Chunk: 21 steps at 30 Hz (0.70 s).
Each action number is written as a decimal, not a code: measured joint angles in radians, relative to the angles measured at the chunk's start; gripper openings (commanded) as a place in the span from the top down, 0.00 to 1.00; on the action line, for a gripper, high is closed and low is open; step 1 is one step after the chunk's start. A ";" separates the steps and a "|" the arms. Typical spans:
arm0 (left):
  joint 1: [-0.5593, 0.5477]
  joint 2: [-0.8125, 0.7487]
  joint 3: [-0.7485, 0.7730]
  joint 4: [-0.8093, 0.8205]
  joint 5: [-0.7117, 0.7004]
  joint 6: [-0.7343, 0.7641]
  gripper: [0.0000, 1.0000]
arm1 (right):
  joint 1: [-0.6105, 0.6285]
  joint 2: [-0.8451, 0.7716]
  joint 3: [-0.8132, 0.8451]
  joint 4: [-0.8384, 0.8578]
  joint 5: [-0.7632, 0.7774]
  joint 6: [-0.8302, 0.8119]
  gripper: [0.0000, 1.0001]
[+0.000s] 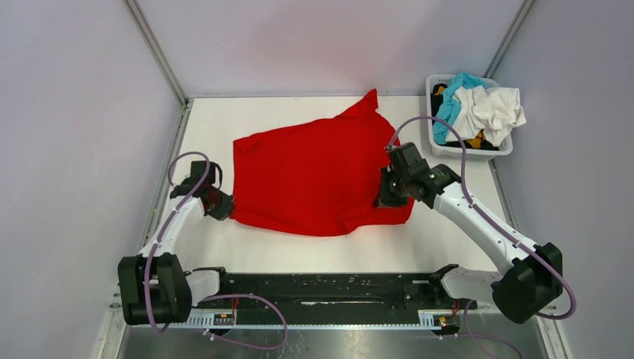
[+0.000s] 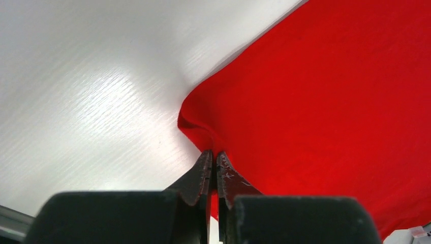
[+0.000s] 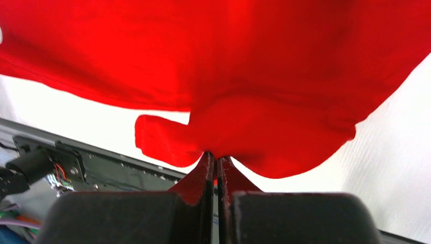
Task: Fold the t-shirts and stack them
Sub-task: Fold the flattened tshirt in 1/3 of the way
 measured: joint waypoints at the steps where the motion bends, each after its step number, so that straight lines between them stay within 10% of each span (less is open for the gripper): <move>1: 0.000 0.018 0.016 0.000 0.000 0.000 1.00 | -0.016 0.013 0.021 0.003 0.000 -0.007 1.00; 21: 0.000 0.400 0.359 -0.009 -0.016 0.002 1.00 | -0.218 0.349 0.393 0.010 -0.028 -0.232 1.00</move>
